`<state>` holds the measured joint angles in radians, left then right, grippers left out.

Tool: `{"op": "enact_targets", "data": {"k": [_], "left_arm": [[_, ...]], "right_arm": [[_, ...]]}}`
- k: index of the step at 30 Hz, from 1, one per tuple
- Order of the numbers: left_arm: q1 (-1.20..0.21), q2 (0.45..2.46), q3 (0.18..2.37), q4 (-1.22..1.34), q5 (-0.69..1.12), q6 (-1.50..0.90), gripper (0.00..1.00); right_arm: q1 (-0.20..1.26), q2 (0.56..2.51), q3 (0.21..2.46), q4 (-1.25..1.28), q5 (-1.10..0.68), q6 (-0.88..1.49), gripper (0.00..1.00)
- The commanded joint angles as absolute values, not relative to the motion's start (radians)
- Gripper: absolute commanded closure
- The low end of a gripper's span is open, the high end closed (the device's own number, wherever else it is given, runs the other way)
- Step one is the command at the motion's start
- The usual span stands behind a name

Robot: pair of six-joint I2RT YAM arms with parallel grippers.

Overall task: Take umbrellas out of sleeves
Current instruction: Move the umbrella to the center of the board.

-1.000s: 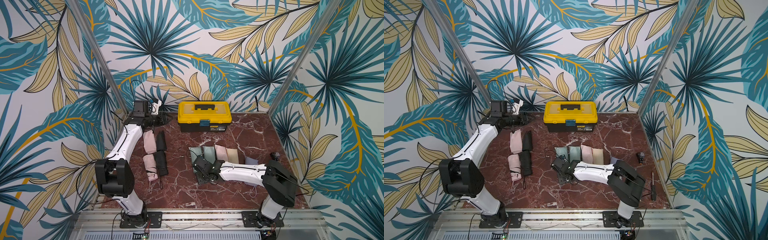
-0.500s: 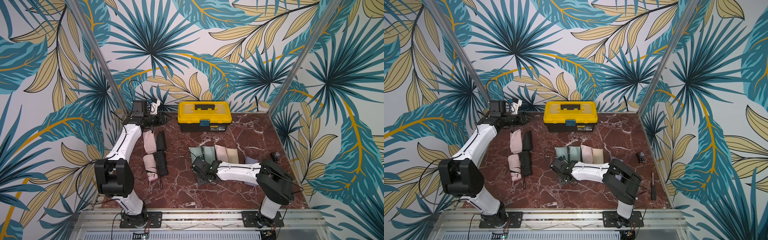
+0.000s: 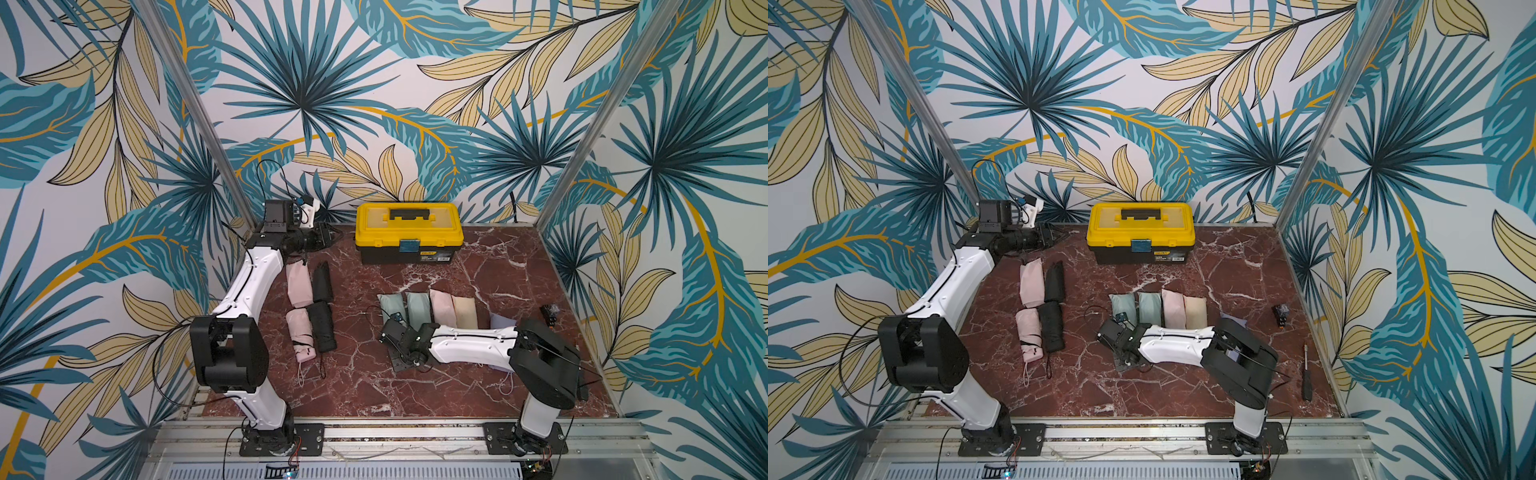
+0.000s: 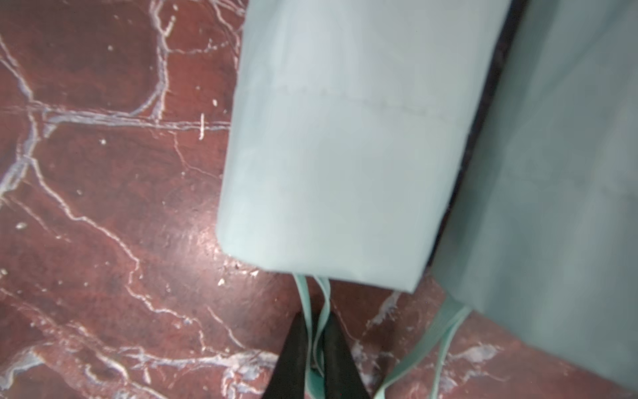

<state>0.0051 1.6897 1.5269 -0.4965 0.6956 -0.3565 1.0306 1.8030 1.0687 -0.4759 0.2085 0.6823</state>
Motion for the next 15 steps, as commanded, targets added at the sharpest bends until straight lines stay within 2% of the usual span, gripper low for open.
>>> {"op": "enact_targets", "data": {"k": [1,4,15], "left_arm": [[0.018,1.703,1.553,-0.485,0.697,-0.362,0.60],[0.020,1.701,1.552,-0.486,0.701,-0.364,0.60],[0.018,1.709,1.540,-0.486,0.694,-0.354,0.63]], "right_arm": [[1.038,1.816,1.045,-0.500,0.185,0.696,0.93],[1.038,1.816,1.039,-0.469,0.168,0.700,1.00],[1.037,1.811,1.020,-0.390,0.105,0.687,1.00]]}}
